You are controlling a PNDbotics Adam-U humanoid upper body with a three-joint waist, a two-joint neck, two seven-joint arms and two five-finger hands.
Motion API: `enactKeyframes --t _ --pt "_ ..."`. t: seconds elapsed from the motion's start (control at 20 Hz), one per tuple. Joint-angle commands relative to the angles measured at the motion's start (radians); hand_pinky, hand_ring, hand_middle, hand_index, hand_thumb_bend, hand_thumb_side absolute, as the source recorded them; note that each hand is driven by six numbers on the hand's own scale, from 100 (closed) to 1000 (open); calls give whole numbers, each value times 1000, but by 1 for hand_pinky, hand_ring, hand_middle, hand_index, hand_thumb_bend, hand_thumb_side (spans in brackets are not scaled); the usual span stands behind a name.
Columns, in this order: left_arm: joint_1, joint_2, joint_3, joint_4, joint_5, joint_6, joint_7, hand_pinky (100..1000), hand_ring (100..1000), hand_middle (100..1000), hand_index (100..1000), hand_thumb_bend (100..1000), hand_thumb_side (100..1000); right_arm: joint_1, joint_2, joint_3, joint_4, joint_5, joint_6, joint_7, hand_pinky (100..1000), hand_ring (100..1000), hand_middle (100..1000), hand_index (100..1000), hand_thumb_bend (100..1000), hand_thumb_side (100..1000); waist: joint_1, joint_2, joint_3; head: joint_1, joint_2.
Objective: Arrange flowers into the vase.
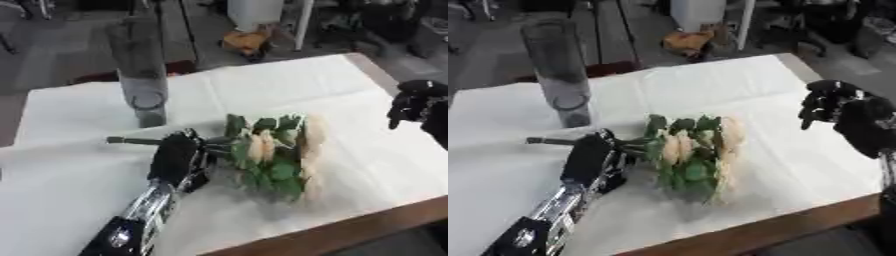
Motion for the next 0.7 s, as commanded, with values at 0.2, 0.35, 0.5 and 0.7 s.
enactKeyframes --t 0.2,0.35,0.5,0.7 --pt "-31 15 15 -66 21 -10 -24 100 100 100 100 100 236 -12 -15 -11 -22 5 0 0 507 600 600 803 831 693 -13 -7 3 -9 -5" --pt "-24 25 10 -133 30 4 -67 100 100 100 100 100 236 -12 -16 -11 -22 5 -1 0 507 600 600 803 831 693 -13 -7 2 -9 -6" --pt "-20 30 8 -174 33 19 -105 100 100 100 100 100 234 -11 -16 -11 -21 5 -1 0 507 600 600 803 831 694 -14 -7 3 -11 -5" --pt "-11 34 34 -247 77 46 -100 100 100 100 100 100 235 -10 -17 -13 -19 5 -3 0 507 600 600 803 831 694 -15 -6 5 -14 -5"
